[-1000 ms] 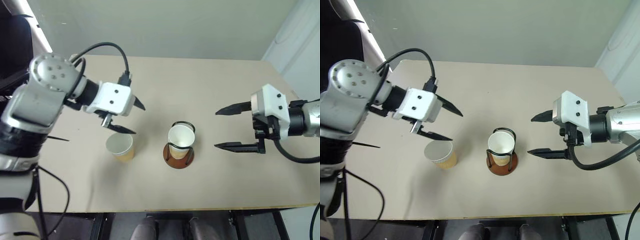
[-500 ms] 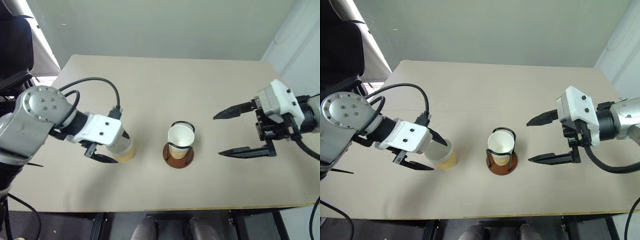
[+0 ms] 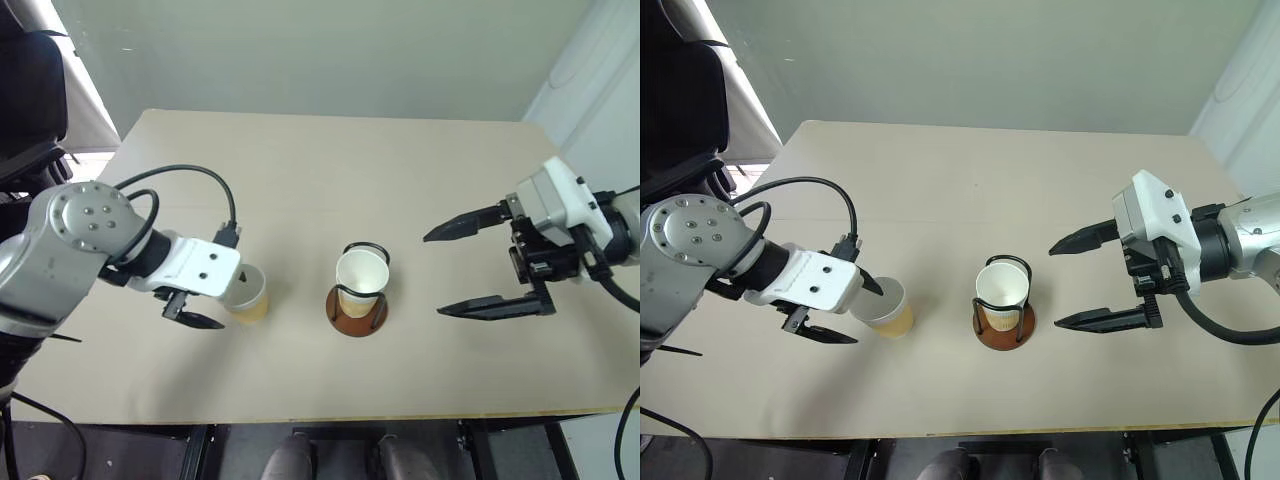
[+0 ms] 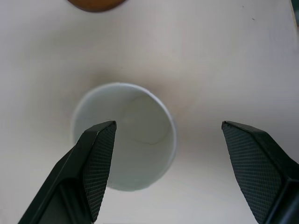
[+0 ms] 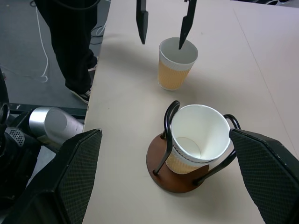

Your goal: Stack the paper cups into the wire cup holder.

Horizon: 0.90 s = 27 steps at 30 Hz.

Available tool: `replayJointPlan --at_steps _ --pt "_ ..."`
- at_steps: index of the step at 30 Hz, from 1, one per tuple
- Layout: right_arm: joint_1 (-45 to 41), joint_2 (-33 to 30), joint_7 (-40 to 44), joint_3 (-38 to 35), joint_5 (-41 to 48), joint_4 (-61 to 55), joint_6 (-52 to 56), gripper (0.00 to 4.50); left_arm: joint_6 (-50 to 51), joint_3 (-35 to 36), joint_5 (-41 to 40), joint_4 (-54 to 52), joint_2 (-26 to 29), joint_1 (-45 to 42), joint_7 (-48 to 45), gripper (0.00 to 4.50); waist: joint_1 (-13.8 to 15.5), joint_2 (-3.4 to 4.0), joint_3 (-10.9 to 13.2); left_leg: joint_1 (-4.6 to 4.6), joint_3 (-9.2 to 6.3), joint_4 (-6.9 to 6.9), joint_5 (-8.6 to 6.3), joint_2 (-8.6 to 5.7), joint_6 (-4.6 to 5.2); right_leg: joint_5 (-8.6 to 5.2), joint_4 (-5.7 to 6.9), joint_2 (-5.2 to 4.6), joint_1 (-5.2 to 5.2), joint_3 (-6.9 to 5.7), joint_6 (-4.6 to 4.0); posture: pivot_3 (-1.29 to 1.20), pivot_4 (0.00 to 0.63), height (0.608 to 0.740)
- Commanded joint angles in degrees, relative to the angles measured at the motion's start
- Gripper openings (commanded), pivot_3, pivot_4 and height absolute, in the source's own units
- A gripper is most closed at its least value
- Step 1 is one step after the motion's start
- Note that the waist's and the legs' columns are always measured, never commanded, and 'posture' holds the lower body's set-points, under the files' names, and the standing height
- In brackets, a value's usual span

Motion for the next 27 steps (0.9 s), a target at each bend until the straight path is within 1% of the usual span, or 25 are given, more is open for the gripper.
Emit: replayJointPlan --at_steps 1,12,27 --pt "-1.1 -0.1 0.5 -0.4 -0.3 -0.1 -1.0 4.5 -0.3 1.4 1.2 -1.1 1.2 0.3 -0.9 3.86 0.0 0.0 0.0 0.0 0.0 0.0 0.0 0.0 0.0 0.0 0.0 0.0 0.0 0.0 0.0 0.0 0.15 0.74" --pt "-0.5 0.7 -0.2 -0.2 -0.5 -0.3 -1.3 4.5 -2.9 0.3 4.8 0.9 0.1 1.8 -0.7 3.86 0.0 0.0 0.0 0.0 0.0 0.0 -0.01 0.0 -0.01 -0.01 0.01 0.0 -0.01 0.0 -0.01 0.0 0.15 0.74" --pt "-0.3 1.6 -2.1 -0.2 -0.3 -1.1 -0.5 4.5 -6.1 -2.9 8.6 4.4 -5.0 0.5 -0.7 3.86 0.0 0.0 0.0 0.0 0.0 0.0 -0.01 0.0 -0.02 -0.01 0.02 -0.01 -0.01 0.0 -0.01 0.0 0.15 0.74"
